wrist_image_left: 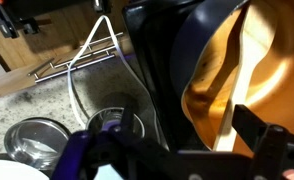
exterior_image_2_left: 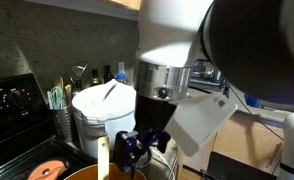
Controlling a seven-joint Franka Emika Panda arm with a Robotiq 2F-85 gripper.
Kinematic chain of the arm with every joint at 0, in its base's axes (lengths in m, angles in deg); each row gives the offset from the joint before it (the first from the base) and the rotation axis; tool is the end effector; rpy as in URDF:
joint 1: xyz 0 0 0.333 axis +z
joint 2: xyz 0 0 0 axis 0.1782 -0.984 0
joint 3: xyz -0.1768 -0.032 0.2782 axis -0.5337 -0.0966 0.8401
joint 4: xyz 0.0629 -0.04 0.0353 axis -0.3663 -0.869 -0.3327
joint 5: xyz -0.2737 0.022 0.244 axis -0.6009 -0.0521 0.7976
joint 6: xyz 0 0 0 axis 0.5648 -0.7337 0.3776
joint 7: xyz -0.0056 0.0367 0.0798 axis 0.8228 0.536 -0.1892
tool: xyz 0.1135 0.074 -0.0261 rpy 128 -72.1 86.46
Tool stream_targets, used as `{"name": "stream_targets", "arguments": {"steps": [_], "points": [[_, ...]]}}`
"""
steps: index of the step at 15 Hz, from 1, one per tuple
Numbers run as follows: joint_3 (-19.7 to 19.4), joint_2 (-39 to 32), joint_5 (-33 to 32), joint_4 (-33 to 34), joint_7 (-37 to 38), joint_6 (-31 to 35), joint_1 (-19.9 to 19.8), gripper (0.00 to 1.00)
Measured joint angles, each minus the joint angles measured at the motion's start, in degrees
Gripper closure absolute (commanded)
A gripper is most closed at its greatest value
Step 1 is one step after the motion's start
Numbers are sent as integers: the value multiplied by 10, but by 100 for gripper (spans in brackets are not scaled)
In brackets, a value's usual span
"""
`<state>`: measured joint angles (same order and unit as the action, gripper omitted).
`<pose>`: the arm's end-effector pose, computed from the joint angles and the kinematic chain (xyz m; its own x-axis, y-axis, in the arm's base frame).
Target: Use the wooden spoon to mix the plate
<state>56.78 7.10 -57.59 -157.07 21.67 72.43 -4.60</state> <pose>0.2890 0.1540 0.4457 0.9583 -0.2694 0.0957 -0.2618 -0.9614 -0.0844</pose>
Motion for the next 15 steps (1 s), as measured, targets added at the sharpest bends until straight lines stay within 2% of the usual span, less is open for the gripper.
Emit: {"name": "stream_targets", "arguments": {"steps": [8, 11, 12, 13, 15], "points": [[0, -108, -5, -9, 72, 230, -10, 0], [2, -128, -26, -7, 107, 276, -13, 0], [3, -131, -37, -6, 120, 281, -15, 25], [4, -133, -48, -4, 132, 282, -16, 28], [6, -133, -66, -2, 153, 282, -18, 42]]}}
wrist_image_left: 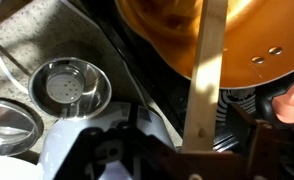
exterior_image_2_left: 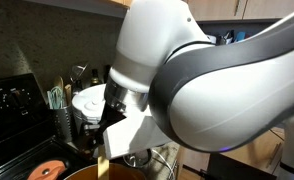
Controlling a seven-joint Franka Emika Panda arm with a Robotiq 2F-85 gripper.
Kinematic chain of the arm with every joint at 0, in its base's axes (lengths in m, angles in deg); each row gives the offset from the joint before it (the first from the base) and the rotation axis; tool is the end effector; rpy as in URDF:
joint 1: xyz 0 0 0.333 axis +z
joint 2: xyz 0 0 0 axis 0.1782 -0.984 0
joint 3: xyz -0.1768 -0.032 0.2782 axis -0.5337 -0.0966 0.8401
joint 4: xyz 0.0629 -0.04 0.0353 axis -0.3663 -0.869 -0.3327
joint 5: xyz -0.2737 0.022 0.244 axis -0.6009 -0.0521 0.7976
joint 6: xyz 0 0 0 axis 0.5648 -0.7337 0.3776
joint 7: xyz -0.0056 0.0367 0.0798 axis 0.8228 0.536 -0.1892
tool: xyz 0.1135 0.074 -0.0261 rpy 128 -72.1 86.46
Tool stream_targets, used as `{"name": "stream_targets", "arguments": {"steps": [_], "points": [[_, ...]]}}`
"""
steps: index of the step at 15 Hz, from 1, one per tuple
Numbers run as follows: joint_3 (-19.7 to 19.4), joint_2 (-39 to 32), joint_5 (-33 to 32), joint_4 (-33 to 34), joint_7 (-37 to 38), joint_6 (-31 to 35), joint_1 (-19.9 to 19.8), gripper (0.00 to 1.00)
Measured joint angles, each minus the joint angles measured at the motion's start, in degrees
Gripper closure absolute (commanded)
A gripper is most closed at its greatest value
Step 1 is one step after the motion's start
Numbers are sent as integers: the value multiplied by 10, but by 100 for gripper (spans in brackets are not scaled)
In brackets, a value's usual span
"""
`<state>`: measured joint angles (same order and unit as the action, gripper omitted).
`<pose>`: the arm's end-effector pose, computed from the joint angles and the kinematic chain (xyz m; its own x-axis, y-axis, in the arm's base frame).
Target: Use the wooden spoon to mix the plate
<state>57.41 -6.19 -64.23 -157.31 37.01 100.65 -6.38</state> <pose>0.3687 0.1597 0.4224 0.8257 -0.4834 0.2907 -0.4264 -0.8723 -0.2394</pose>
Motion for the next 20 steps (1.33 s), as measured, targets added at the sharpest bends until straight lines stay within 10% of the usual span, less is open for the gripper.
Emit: {"name": "stream_targets", "arguments": {"steps": [7, 20], "points": [[11, 0, -44, 12, 51, 0, -1, 96], [11, 1, -58, 110, 63, -53, -3, 96]]}}
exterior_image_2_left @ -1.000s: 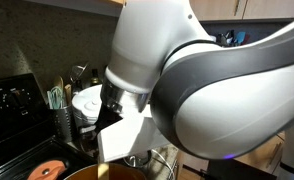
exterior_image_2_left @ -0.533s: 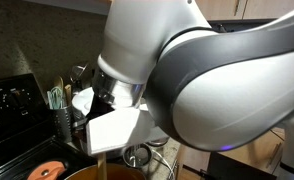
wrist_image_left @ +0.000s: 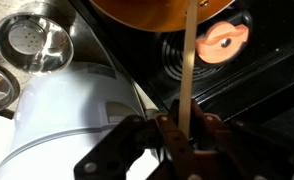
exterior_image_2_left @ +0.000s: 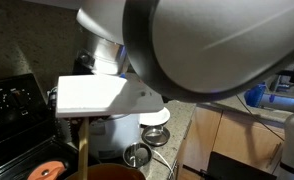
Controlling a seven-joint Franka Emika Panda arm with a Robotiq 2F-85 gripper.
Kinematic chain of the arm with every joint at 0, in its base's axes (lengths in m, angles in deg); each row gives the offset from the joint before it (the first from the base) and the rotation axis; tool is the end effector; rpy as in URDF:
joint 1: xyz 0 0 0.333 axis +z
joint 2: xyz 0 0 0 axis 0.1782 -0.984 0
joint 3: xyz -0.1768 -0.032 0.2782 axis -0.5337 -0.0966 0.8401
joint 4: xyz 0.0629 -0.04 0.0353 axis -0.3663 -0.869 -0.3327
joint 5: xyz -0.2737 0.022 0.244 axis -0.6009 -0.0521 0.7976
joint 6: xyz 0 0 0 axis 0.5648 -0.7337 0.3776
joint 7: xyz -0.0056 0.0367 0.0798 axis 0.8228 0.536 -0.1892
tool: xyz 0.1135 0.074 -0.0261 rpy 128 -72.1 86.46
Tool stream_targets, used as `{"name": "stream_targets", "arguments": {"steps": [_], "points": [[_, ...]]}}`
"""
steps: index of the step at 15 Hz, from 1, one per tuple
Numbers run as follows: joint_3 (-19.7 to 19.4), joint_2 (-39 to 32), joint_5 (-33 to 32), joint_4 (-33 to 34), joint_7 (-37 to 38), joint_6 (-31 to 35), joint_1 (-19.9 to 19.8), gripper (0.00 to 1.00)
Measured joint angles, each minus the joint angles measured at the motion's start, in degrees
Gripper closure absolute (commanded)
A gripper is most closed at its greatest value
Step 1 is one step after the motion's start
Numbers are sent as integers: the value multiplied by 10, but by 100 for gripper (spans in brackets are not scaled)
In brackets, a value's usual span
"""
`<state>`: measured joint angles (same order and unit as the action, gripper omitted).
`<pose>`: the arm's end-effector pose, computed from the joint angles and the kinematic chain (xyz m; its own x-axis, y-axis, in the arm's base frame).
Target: Use the wooden spoon to mix the plate
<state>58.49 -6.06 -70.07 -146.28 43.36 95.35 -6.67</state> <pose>0.3902 0.1892 0.5017 0.7821 -0.4929 0.3812 -0.4101 -0.8678 -0.2807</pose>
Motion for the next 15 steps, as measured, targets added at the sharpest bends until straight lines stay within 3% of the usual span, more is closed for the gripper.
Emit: {"name": "stream_targets", "arguments": {"steps": [4, 15], "points": [[-3, 23, -46, 36, 31, -39, -24, 96], [-46, 173, -201, 98, 119, -207, -163, 96]]}}
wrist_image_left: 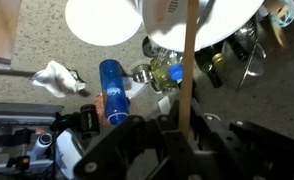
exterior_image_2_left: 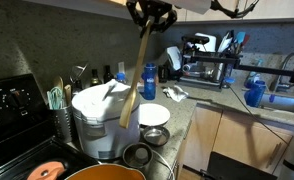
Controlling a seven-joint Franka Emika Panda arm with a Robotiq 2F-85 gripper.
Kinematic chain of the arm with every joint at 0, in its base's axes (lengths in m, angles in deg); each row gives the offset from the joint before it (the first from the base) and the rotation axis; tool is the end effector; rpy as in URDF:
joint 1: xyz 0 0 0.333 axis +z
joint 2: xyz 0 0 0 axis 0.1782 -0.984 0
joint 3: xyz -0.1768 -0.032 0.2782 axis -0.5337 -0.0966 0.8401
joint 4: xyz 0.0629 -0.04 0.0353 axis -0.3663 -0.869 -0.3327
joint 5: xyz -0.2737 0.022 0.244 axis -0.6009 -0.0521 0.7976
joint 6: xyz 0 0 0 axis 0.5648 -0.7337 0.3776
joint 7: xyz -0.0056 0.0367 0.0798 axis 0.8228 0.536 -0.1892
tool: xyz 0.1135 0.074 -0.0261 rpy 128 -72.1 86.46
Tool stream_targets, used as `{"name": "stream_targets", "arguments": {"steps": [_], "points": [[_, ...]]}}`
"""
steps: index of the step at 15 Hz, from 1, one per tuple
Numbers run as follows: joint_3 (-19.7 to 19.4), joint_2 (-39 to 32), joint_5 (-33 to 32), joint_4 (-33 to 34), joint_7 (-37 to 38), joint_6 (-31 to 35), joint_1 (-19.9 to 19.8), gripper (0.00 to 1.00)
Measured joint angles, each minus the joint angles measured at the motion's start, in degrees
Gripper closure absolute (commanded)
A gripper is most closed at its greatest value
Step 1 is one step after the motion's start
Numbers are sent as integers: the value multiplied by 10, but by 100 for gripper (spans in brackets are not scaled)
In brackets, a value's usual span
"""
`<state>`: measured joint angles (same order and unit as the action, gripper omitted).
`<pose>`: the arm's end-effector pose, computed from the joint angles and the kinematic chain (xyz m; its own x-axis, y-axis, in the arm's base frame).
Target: Use the wooden spoon to mix the plate
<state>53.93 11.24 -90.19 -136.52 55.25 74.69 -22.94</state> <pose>0.3409 0.0369 0.6605 0.3499 -0.6709 0.6538 -0.7573 -0.6134 -0.2242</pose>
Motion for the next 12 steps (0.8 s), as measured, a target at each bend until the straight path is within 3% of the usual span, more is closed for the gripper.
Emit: {"name": "stream_targets", "arguments": {"steps": [1, 6, 7, 12], "points": [[0, 5, -18, 1, 9, -3, -13, 89], [0, 4, -22, 1, 9, -4, -10, 89], [0, 4, -22, 1, 9, -4, -10, 96], [-14, 1, -36, 1, 9, -2, -17, 96]]}}
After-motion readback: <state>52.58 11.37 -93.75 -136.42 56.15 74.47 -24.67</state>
